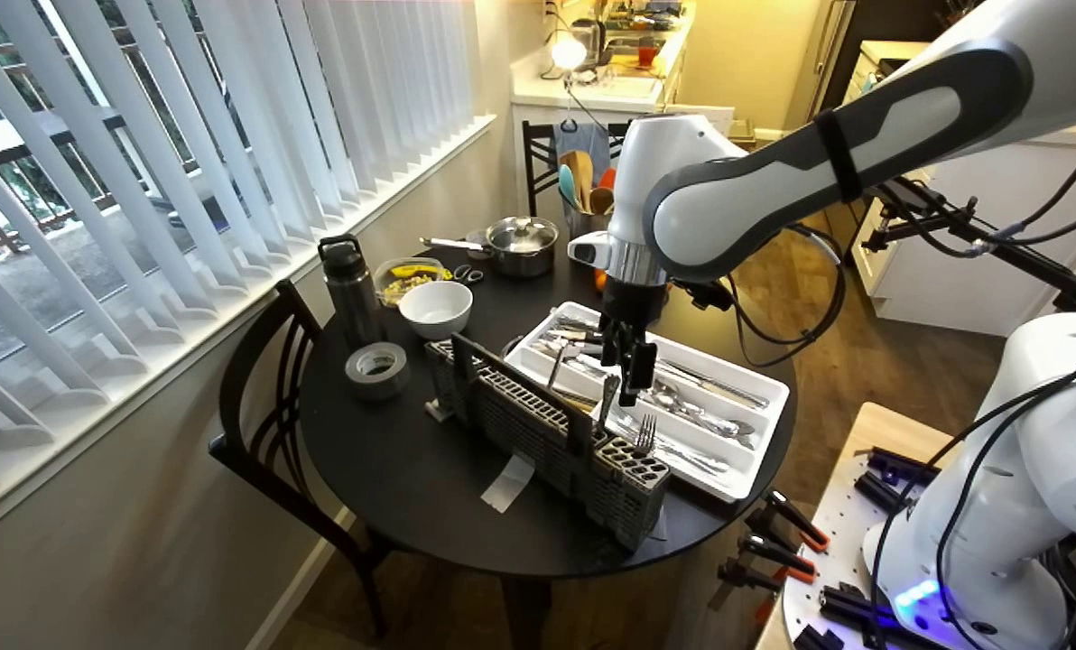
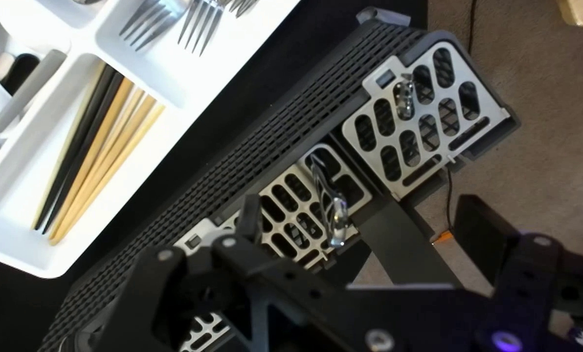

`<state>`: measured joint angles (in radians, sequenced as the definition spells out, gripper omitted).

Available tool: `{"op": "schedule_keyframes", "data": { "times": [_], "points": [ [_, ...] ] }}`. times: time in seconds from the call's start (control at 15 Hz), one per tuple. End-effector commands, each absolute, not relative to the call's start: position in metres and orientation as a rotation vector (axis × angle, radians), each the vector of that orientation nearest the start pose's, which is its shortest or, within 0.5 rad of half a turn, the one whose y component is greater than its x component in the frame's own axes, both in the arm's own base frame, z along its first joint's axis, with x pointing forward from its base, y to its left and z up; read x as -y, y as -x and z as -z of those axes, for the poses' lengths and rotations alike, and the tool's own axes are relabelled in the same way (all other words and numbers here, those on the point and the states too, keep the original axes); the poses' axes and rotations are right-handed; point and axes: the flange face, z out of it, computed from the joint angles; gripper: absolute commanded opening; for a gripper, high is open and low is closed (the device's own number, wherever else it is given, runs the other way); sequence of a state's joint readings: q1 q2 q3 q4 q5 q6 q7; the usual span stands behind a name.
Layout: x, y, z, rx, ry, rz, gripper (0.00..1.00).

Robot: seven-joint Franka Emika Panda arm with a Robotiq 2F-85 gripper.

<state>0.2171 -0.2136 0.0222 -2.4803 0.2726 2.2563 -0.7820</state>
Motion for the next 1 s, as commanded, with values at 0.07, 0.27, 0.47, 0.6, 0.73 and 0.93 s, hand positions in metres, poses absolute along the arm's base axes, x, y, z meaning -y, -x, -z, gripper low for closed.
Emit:
{"op": "schedule_keyframes", "data": {
  "times": [0.07,0.27,0.47,0.6,0.73,0.93],
  "points": [
    [-0.1140,-0.4380,-0.3705,1.243,2.703,0.150,0.74],
    [-0.1137,-0.4395,-0.3703,1.248,2.708,0.167,0.53],
    [-0.1130,-0.4402,-0.3682,1.240,2.712,0.157,0.34],
    [-0.1122,-0.4402,-0.3675,1.238,2.713,0.155,0.20],
    [-0.1124,-0.4396,-0.3685,1.238,2.713,0.158,0.08],
    [-0.1144,-0.4351,-0.3722,1.237,2.718,0.171,0.01]
  ]
}}
